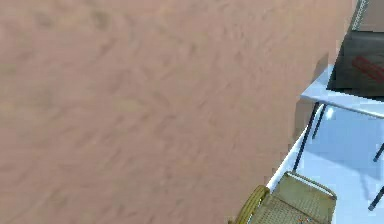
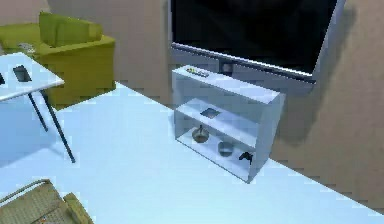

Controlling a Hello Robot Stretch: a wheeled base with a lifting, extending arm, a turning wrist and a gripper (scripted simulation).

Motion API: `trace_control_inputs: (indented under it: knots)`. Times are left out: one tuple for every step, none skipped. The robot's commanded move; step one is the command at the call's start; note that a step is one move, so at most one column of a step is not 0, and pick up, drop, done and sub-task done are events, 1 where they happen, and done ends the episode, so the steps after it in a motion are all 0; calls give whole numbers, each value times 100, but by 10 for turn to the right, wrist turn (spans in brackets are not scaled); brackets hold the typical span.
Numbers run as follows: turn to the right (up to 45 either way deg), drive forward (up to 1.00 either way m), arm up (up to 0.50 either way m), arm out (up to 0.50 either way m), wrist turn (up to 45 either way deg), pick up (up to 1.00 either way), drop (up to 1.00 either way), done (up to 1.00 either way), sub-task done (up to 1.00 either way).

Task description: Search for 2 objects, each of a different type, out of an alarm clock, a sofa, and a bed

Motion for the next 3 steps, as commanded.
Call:
trace_control_inputs:
  knots:
    - [450,0,0,0,0,0,0,0,0]
    - [450,0,0,0,0,0,0,0,0]
    - [390,0,0,0,0,0,0,0,0]
